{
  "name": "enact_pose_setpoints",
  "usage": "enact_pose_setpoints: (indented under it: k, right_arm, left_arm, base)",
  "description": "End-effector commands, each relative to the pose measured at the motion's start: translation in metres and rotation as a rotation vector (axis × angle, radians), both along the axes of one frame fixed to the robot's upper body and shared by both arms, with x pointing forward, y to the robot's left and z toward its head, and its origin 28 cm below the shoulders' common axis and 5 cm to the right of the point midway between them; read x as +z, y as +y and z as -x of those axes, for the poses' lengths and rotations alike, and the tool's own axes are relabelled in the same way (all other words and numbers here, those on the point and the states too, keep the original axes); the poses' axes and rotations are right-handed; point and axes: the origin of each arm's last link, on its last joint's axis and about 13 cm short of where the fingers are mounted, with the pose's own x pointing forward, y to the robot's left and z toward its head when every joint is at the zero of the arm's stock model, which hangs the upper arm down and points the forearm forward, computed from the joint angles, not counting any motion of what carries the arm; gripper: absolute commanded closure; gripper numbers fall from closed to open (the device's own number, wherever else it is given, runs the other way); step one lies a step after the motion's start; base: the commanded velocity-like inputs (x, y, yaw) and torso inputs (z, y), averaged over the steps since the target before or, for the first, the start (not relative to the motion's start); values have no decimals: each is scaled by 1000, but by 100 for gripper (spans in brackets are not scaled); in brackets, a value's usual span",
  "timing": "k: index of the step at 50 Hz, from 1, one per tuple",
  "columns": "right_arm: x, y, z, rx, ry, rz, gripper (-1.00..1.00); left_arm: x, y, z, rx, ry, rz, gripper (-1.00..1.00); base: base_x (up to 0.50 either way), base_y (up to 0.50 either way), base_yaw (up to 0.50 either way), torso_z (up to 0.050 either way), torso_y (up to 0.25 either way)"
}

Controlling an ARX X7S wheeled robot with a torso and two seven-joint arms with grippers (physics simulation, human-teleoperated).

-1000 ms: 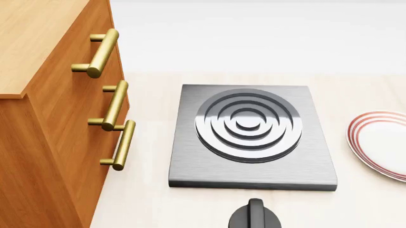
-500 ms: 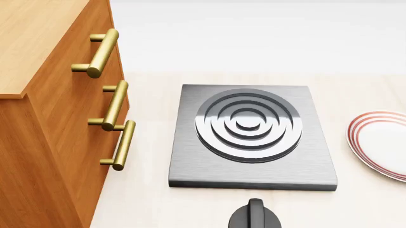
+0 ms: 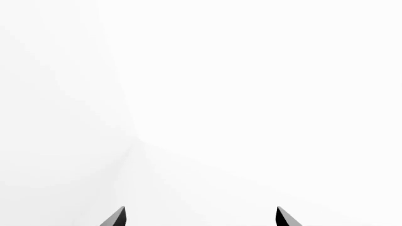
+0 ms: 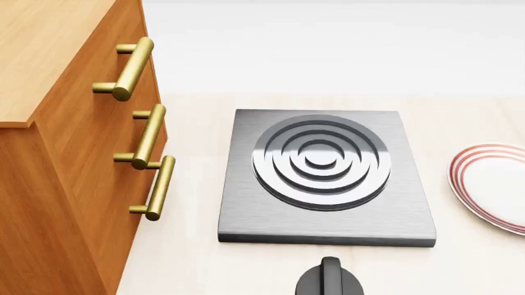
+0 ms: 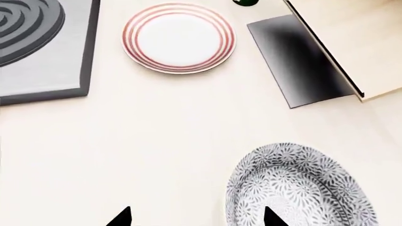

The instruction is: Put the bowl on the stove.

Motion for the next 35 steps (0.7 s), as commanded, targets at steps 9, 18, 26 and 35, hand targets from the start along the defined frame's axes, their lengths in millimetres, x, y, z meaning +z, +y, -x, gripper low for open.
enact_pose_setpoints:
  k: [9,18,26,35]
  right_arm:
    - [-18,-3,-5,-59,68,-21,-100]
    - [-25,-5,-6,-90,83,-19,-100]
    - [-32,-6,-13,-105,94,-9,-100]
    - [-38,-3,-24,-99,106,-10,-100]
  left_arm:
    - [0,0,0,4,0,-1,-100]
    - [-2,0,-1,4,4,-6,-100]
    - [-2,-1,-2,3,8,-9,-100]
    - [-4,-1,-3,1,13,-12,-100]
  base:
    - [0,0,0,0,0]
    - [0,0,0,0,0]
    - [0,0,0,0,0]
    - [0,0,0,0,0]
